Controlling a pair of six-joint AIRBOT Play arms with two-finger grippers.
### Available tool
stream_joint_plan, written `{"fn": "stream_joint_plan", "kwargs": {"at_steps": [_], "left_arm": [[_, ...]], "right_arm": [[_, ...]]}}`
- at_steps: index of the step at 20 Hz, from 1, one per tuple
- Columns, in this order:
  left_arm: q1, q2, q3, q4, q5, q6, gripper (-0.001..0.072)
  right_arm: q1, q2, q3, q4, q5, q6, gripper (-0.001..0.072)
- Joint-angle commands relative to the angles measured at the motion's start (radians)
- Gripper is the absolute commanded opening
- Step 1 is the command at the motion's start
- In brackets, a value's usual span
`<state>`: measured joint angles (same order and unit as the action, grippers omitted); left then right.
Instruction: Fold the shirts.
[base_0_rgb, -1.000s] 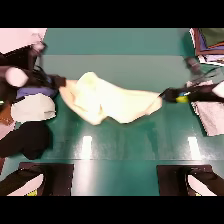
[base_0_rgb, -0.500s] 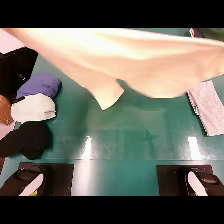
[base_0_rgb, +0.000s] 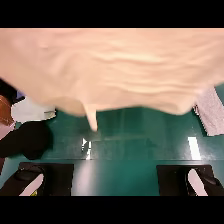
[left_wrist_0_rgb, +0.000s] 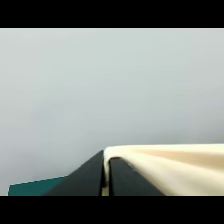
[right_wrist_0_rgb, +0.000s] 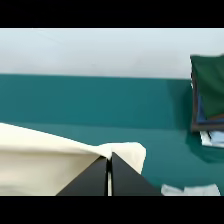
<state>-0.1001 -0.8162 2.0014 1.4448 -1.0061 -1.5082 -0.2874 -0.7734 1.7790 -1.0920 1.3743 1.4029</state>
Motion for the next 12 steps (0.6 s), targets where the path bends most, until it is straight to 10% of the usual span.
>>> {"fn": "stream_joint_plan", "kwargs": {"at_steps": [1, 8, 12], "left_arm": [[0.001, -0.061, 0.0, -0.005, -0.054, 0.038, 0.0032], [0.001, -0.435, -0.291, -0.01, -0.22, 0.046, 0.0034], [0.001, -0.713, -0.447, -0.061, -0.108, 0.045, 0.0034]], "right_arm": [[-0.01, -0.111, 0.085, -0.008, 0.192, 0.056, 0.0012], [0.296, -0.414, -0.265, -0.167, 0.237, 0.175, 0.0012], [0.396, -0.694, -0.336, -0.212, 0.012, 0.134, 0.0012]]}}
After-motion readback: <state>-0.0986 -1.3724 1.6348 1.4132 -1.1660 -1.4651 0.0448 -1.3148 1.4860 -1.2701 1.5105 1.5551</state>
